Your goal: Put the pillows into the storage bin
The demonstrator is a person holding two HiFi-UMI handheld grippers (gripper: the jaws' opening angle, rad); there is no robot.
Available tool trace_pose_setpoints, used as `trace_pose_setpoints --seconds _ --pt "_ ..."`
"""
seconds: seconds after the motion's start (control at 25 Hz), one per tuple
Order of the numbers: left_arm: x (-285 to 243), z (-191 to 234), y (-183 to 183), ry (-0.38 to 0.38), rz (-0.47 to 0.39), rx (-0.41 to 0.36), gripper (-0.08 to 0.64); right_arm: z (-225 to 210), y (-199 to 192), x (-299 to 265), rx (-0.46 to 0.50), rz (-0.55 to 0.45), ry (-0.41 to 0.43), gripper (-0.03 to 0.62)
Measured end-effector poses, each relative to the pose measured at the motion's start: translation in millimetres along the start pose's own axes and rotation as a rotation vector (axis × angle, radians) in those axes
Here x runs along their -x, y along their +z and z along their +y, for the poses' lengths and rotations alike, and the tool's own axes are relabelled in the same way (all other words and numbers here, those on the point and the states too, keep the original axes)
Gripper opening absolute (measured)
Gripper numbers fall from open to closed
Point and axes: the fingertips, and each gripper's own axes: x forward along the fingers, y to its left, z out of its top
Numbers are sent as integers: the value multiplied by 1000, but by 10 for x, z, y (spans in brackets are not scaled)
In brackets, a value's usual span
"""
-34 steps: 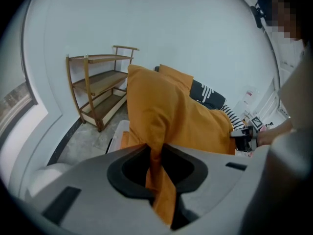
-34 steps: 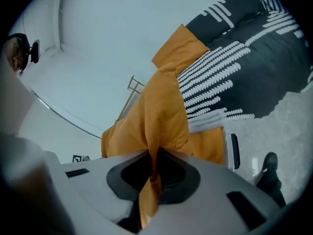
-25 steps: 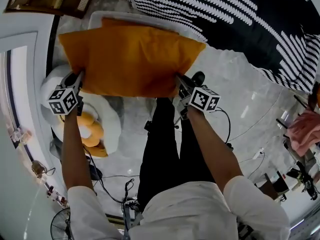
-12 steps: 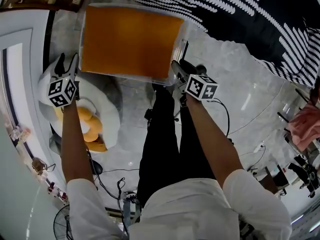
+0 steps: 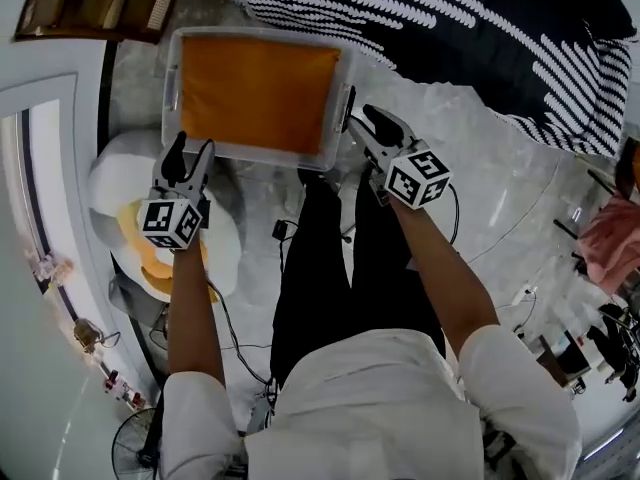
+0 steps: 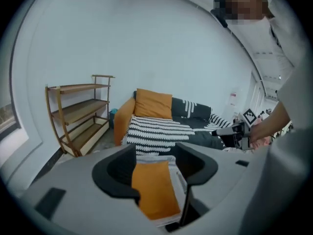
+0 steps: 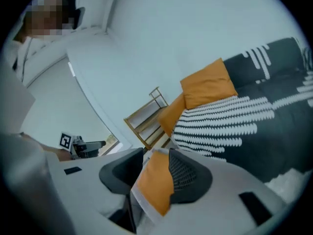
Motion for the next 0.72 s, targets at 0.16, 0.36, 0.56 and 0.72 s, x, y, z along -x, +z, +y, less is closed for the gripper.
trace_pose_setpoints --seconds 0.16,0.36,0.56,0.72 --pt "91 -552 428 -21 -80 17 253 188 701 638 232 -90 12 181" --pt "176 -1161 1310 -50 -222 0 253 330 1635 1270 368 -205 19 181" --pt "389 -1778 2058 -64 -316 -45 253 478 2418 2075 439 -345 11 181" --pt "429 -2017 2682 -67 -398 -103 252 524 3073 2483 522 -463 9 181"
